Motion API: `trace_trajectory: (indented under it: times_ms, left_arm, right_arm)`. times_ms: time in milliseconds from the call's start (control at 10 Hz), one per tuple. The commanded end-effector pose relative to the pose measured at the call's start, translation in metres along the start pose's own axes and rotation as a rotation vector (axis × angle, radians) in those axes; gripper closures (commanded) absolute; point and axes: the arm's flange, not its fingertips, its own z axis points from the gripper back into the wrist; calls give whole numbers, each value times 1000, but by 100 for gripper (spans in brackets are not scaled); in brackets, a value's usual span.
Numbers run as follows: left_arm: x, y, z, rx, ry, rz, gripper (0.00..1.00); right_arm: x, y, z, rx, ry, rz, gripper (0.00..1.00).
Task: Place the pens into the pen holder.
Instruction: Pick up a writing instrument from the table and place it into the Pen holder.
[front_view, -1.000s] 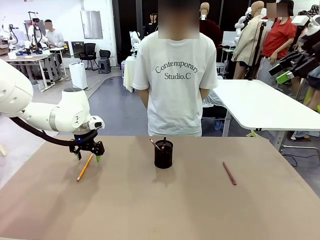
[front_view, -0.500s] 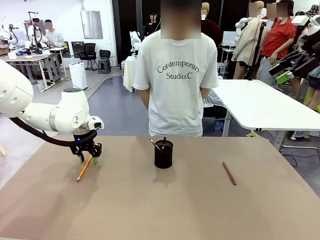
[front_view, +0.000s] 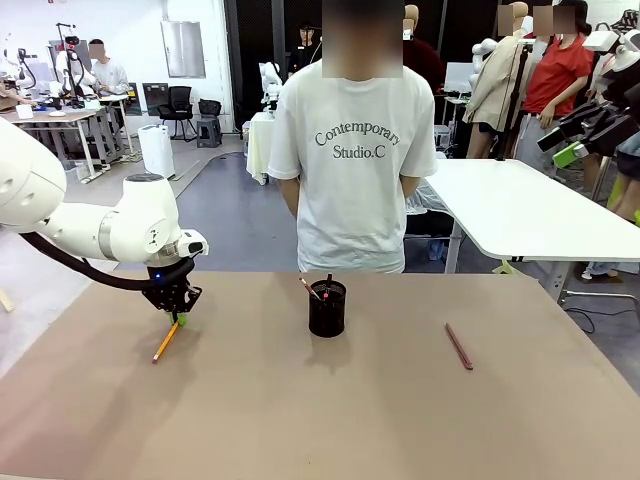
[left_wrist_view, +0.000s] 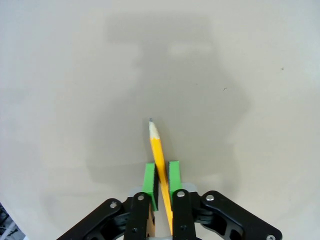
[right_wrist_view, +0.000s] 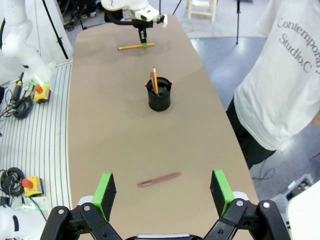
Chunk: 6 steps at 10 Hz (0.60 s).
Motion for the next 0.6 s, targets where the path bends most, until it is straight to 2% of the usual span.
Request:
trace_trajectory:
  times_ms: [0,200,500]
  left_arm:
    - [2,2,-4,-4,24,2,100]
    - [-2,3,1,-49,31,-44,100]
    - [-13,5,37,-296,25,-208,100]
  right_arm:
    - [1,2,0,1,-5,4,0]
    - [1,2,0,1,-5,4,0]
    - [1,2,0,1,-5,4,0]
